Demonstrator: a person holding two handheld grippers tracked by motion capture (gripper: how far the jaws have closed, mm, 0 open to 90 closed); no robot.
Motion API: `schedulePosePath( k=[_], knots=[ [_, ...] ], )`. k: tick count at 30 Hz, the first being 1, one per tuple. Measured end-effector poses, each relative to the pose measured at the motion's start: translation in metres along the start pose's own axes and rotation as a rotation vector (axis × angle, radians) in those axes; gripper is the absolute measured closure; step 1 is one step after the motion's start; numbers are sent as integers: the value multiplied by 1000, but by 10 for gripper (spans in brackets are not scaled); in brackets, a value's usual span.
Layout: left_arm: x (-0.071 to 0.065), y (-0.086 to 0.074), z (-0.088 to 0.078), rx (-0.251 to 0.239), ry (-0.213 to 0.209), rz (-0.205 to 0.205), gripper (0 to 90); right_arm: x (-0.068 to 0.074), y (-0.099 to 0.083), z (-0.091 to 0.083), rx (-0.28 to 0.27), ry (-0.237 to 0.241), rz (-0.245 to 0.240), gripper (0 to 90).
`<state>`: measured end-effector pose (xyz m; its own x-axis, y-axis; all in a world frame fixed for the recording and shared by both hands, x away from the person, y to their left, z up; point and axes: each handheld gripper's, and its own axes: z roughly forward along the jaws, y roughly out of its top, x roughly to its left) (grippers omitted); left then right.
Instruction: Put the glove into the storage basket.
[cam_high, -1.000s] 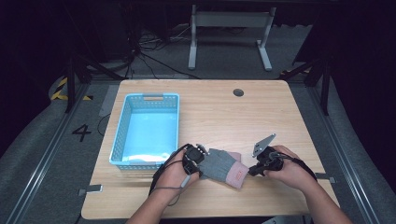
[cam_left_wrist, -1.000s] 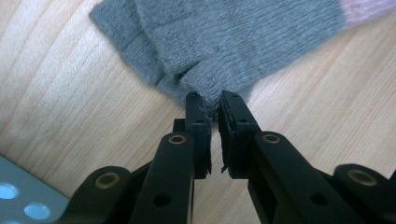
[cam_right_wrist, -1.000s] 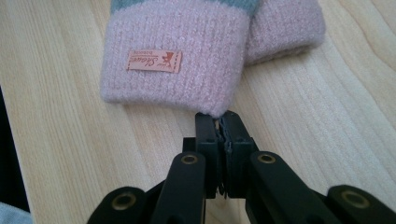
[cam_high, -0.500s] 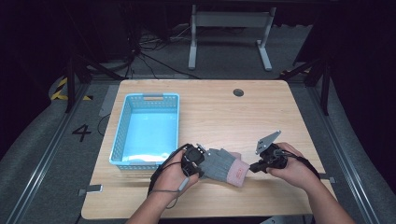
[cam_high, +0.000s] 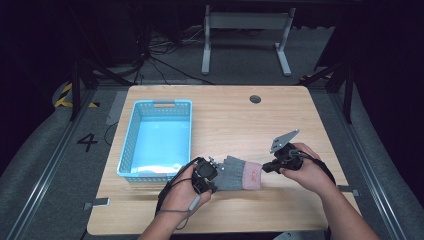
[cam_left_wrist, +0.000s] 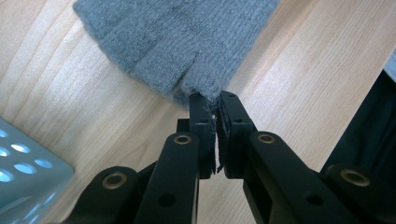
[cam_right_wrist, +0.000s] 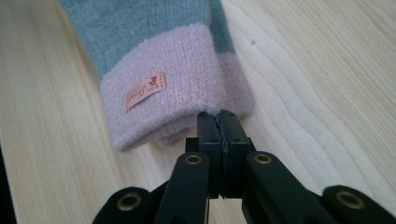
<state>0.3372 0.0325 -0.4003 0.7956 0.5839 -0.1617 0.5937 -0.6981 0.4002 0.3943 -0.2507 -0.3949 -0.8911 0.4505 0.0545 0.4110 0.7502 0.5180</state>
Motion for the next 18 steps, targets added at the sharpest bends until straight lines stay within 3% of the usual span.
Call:
schedulePosePath(
  k=[18],
  knots=[
    [3, 3, 13, 36, -10, 6, 858, -13, 1, 15, 18, -12, 65, 896]
  ],
)
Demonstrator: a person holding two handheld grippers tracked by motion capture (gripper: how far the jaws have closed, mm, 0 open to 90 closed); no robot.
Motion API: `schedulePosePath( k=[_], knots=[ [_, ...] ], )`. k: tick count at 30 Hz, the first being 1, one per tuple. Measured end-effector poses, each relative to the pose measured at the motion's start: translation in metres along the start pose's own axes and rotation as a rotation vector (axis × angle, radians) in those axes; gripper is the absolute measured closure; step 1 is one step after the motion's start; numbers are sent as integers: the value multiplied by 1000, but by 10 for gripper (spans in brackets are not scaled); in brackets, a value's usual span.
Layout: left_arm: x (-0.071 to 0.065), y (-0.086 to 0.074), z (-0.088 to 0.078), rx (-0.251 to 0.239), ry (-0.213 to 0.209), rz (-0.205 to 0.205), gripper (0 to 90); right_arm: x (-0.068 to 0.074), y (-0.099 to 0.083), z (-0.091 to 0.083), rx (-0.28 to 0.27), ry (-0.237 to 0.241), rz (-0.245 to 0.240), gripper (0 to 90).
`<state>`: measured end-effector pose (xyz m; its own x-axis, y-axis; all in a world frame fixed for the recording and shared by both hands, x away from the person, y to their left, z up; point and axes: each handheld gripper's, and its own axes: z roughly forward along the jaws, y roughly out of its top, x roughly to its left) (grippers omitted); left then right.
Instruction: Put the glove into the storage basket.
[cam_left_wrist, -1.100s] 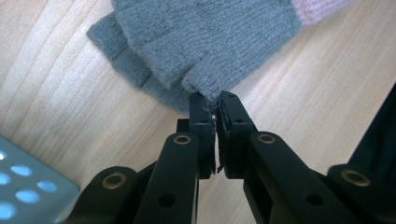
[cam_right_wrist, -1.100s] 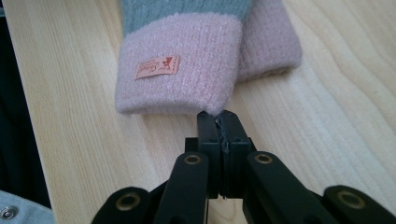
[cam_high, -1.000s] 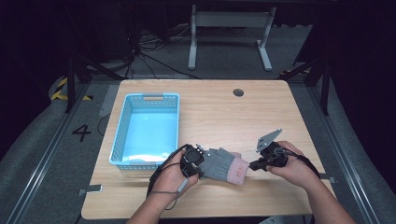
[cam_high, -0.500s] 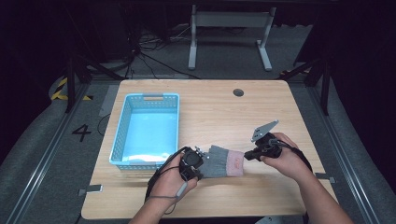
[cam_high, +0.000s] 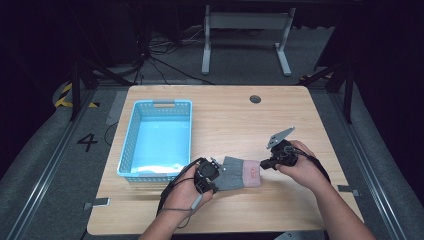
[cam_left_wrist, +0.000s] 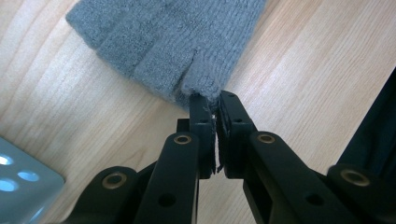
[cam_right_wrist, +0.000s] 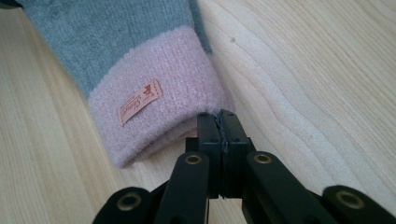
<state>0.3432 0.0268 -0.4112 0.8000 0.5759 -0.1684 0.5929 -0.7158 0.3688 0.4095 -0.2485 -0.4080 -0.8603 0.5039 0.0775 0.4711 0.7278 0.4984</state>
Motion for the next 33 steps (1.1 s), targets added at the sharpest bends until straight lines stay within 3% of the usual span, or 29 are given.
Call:
schedulePosePath(
  k=[8, 16, 18, 21, 27, 33],
  knots=[
    [4, -1, 10, 27, -6, -10, 857, -3, 0, 12, 26, -3, -1, 895],
    [6, -1, 13, 36, 15, -17, 838, -5, -3, 18, 25, -17, 3, 856],
    [7, -1, 13, 32, 22, -24, 790, -5, -4, 14, 13, -21, 5, 809],
    [9, -1, 10, 24, 49, -26, 755, -4, -5, 10, 6, -11, 16, 807],
    [12, -2, 1, 14, 23, -28, 690, -1, -8, 0, -8, -28, 8, 786],
    [9, 0, -13, -15, 33, -12, 642, 3, -12, -10, -24, -36, 14, 772]
  ],
)
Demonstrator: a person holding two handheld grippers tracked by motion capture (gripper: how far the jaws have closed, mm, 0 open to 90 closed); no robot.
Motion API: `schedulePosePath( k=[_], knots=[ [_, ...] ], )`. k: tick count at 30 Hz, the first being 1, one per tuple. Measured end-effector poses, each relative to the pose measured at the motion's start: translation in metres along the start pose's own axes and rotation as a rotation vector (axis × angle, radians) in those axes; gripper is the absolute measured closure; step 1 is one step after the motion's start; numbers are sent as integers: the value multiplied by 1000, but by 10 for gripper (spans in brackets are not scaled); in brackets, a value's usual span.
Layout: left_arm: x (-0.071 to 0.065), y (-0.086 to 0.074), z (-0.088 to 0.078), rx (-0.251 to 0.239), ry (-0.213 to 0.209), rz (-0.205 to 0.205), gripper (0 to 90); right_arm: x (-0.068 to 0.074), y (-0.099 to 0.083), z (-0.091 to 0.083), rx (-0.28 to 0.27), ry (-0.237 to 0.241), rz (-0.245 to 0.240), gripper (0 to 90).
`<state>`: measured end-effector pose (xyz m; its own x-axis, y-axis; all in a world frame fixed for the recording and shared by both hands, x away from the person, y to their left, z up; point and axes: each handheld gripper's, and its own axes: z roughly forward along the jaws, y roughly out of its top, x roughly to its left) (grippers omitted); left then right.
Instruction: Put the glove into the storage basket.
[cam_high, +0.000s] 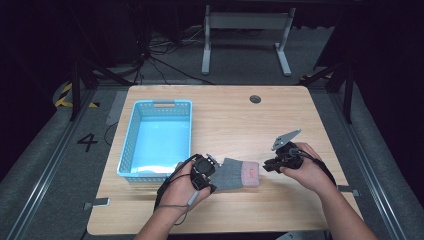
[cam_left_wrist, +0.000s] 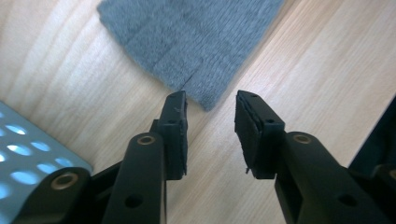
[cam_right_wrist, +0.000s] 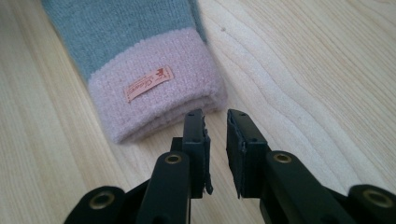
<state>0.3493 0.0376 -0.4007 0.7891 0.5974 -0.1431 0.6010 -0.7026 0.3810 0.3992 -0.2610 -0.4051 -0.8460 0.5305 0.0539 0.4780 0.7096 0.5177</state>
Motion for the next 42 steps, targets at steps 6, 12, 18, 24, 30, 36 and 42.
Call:
schedulePosePath(
  k=[6, 12, 18, 24, 30, 36, 42],
  knots=[
    [-1, 7, -9, -12, -5, 44, 605, 3, -3, -11, -10, 10, 5, 736],
    [-3, 18, -9, -25, -23, 91, 554, 3, -12, -21, -6, 11, 41, 669],
    [-3, 37, -6, -42, -23, 142, 502, 2, -27, -28, -5, -2, 100, 623],
    [-1, 52, 5, -48, -22, 184, 460, -2, -40, -33, -9, -18, 155, 594],
    [5, 60, 19, -37, -42, 178, 434, -3, -48, -38, -14, -16, 173, 595],
    [8, 62, 32, -24, -44, 170, 346, -4, -48, -38, -17, -14, 169, 594],
    [8, 66, 46, -12, -21, 180, 280, -2, -47, -36, -19, -4, 158, 587]
  ],
)
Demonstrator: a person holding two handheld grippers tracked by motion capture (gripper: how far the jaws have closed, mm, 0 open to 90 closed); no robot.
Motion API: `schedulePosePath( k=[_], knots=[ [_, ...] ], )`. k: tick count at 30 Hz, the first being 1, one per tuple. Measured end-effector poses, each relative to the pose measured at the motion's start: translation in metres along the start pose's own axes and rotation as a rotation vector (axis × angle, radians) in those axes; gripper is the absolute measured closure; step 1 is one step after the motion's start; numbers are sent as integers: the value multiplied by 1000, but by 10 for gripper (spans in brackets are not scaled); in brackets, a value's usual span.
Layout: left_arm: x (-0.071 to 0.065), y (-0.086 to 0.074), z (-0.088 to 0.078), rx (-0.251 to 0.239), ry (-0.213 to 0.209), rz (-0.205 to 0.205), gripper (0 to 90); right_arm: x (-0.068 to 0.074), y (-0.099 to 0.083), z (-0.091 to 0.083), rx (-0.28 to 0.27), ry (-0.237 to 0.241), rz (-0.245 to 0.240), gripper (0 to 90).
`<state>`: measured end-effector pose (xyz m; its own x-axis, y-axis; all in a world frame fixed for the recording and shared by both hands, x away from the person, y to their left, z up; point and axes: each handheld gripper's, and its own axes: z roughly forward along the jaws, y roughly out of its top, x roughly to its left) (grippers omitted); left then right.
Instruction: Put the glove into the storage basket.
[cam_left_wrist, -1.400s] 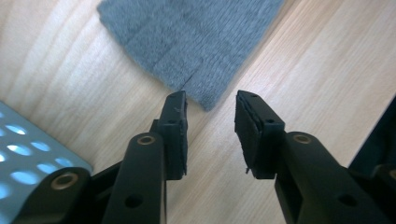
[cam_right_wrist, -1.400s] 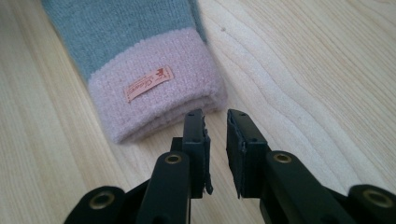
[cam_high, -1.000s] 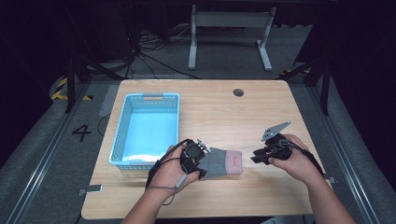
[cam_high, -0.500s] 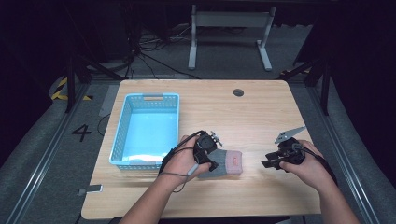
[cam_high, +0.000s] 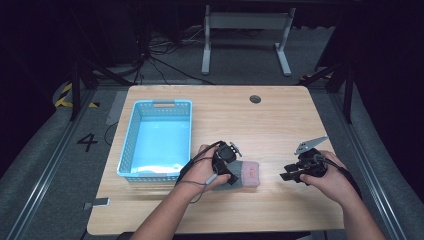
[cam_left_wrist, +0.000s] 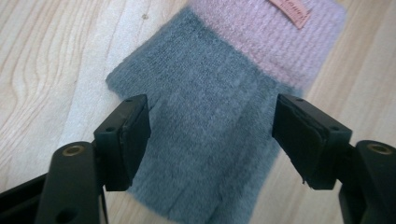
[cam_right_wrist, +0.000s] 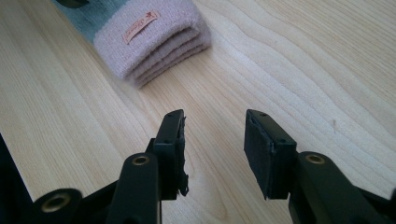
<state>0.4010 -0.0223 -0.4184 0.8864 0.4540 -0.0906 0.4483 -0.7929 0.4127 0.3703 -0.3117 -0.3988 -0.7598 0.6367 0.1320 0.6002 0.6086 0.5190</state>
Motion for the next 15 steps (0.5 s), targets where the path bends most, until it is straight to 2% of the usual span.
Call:
schedulePosePath(
  k=[2, 6, 10, 15],
  knots=[
    [0, 0, 4, 19, 5, -1, 267, 1, 0, 1, 1, 1, -1, 586],
    [1, 0, 10, 29, 14, 0, 239, 1, 0, 2, 2, 3, -4, 581],
    [0, 1, 14, 34, 21, 3, 175, 3, 1, 3, -2, 3, -9, 571],
    [1, 1, 18, 38, 22, -12, 150, 4, 2, 3, -14, 2, -25, 571]
  ],
)
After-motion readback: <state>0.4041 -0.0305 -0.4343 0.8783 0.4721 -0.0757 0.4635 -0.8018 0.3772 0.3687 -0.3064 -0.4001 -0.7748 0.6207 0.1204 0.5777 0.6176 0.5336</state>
